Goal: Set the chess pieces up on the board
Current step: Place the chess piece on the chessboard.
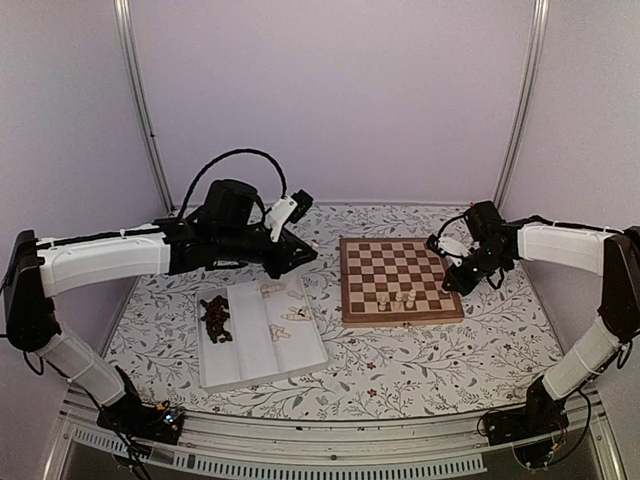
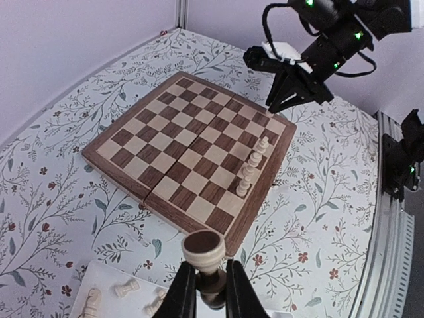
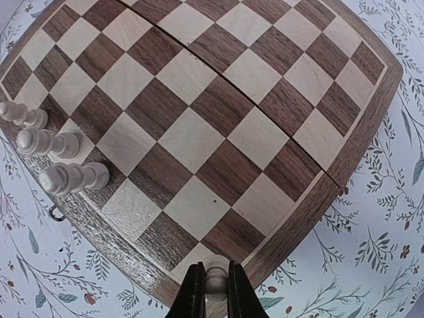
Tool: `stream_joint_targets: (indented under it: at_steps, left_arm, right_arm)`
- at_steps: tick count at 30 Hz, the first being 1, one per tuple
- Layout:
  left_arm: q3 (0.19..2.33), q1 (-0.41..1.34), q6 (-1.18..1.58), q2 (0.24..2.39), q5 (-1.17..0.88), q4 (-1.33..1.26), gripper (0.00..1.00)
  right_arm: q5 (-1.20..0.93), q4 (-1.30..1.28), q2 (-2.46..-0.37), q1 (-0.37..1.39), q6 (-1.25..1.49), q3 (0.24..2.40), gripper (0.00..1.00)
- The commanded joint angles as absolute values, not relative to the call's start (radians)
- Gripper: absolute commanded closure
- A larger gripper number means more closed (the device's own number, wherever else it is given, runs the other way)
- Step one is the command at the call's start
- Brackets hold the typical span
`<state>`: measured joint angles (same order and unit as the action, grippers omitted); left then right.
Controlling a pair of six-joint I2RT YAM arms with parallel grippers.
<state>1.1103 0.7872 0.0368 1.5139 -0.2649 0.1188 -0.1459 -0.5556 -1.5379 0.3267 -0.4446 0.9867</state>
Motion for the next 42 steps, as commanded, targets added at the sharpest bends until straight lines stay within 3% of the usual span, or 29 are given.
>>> stream_joint_targets:
  at_steps: [1, 19, 25, 31, 42]
  left_arm:
    - [1.101, 0.788, 0.011, 1.474, -0.247, 0.097, 1.00]
    - [1.109, 0.788, 0.005, 1.483, -0.247, 0.113, 1.00]
    - [1.111, 0.788, 0.005, 1.485, -0.249, 0.117, 1.00]
    - [1.112, 0.790, 0.006, 1.486, -0.258, 0.119, 1.00]
    - [1.115, 0.790, 0.003, 1.488, -0.264, 0.129, 1.00]
  right_arm:
    - [-0.161, -0.542, -1.586, 0.308, -0.420, 1.029, 1.00]
    - [-0.160, -0.545, -1.663, 0.307, -0.408, 1.048, 0.97]
    - [-0.149, -0.544, -1.666, 0.308, -0.410, 1.044, 0.92]
    - [-0.144, -0.542, -1.664, 0.308, -0.405, 1.042, 0.81]
    - [-0.144, -0.541, -1.662, 0.308, -0.403, 1.040, 0.76]
